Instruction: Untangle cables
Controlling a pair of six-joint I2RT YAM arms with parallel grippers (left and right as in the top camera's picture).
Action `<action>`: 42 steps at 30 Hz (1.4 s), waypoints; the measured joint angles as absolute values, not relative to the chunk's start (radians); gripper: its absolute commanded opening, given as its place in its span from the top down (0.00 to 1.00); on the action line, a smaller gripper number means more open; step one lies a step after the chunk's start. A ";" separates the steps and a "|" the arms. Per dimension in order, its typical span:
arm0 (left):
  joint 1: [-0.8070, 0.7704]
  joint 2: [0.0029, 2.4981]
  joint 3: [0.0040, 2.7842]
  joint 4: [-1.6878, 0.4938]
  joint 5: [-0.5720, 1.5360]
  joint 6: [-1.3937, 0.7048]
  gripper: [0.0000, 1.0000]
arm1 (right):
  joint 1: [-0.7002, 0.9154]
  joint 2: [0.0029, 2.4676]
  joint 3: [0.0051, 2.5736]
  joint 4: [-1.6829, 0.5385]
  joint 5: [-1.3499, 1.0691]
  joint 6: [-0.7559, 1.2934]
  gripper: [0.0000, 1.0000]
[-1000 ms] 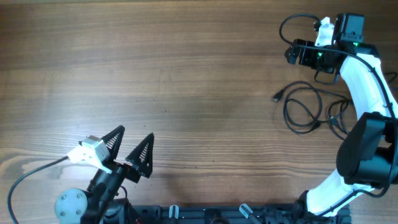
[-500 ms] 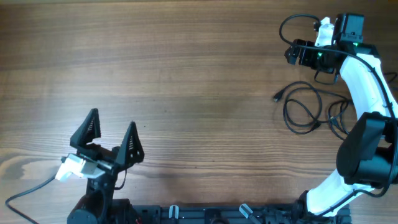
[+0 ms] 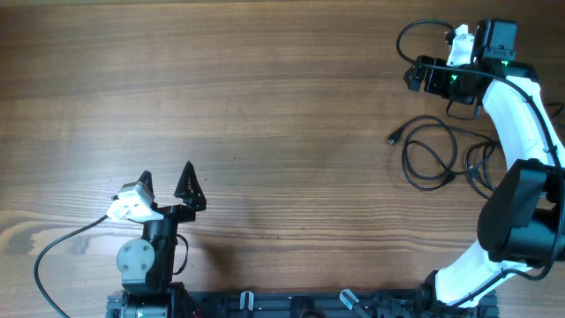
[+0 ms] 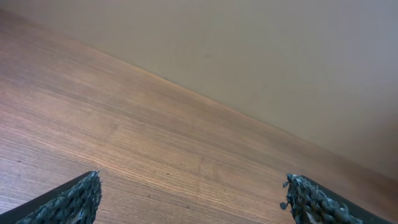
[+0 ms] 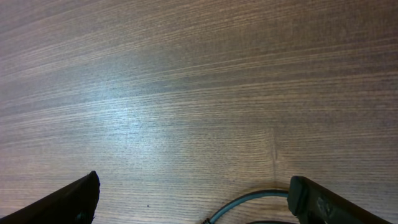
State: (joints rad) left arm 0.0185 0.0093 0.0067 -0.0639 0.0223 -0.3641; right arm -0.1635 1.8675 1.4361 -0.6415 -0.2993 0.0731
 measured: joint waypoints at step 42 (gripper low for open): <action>0.019 0.009 0.007 -0.067 0.004 -0.361 0.00 | -0.067 1.414 1.435 -0.641 -0.300 0.073 0.00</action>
State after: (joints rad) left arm 0.0185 0.0093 0.0067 -0.0666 0.0044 -0.3607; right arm -0.0673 1.4136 1.4353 -0.6415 -0.2996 0.0731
